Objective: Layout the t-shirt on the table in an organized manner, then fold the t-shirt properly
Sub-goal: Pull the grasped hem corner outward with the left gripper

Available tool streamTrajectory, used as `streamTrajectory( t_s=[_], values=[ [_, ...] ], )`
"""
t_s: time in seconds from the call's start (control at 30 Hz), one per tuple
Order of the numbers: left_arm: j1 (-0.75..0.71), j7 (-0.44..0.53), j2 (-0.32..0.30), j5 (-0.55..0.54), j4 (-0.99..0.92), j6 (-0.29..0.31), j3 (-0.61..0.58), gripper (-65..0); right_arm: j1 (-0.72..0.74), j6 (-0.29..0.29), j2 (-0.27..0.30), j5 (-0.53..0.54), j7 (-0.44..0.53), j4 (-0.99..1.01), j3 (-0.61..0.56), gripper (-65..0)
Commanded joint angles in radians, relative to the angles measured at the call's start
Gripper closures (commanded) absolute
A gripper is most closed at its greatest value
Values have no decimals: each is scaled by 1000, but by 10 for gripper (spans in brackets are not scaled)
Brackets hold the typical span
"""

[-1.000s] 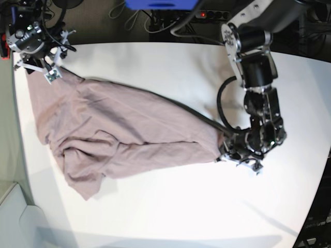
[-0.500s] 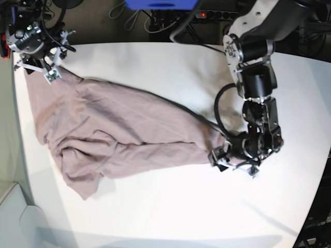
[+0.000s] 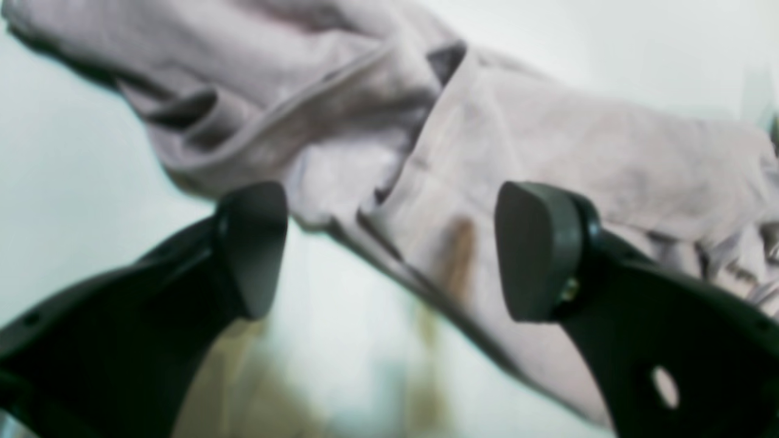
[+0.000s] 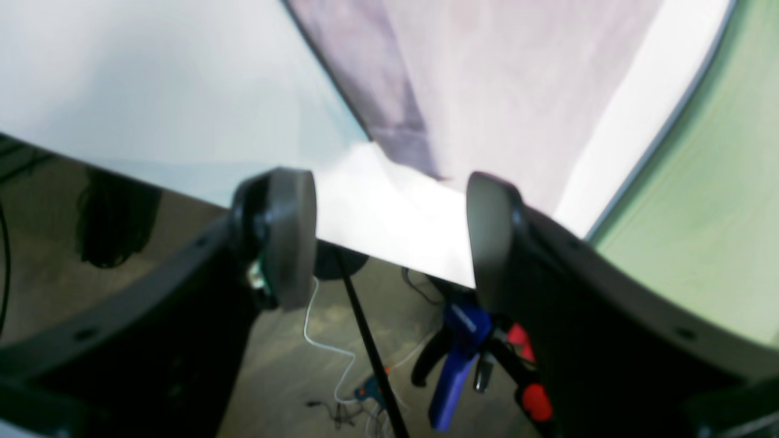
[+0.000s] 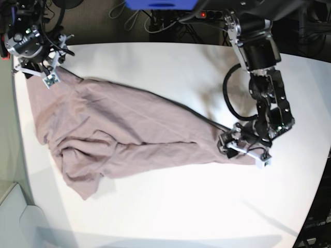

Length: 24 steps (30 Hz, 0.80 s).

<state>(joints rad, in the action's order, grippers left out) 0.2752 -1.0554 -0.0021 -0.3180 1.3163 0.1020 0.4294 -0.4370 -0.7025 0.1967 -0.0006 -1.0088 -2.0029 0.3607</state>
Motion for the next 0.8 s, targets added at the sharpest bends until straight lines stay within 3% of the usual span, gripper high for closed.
streamTrajectory(
  t_s=[0.0, 0.23, 0.47, 0.63, 0.77],
  values=[
    [26, 19, 0, -11, 2, 3, -5, -490, 16, 4, 10, 1, 12, -14, 4, -390],
    [32, 59, 20, -11, -48, 3, -57, -400, 20, 4, 10, 1, 12, -14, 4, -390],
    [26, 120, 20, -11, -54, 3, -125, -367, 20, 4, 13, 1, 12, -14, 4, -390],
    [23, 123, 23, -76, -36, 3, -120, -146, 20, 4, 14, 1, 12, -14, 7, -390],
    [9, 126, -8, -188, -33, 3, -123, -98, 22, 4, 14, 1, 12, -14, 8, -390]
  ],
)
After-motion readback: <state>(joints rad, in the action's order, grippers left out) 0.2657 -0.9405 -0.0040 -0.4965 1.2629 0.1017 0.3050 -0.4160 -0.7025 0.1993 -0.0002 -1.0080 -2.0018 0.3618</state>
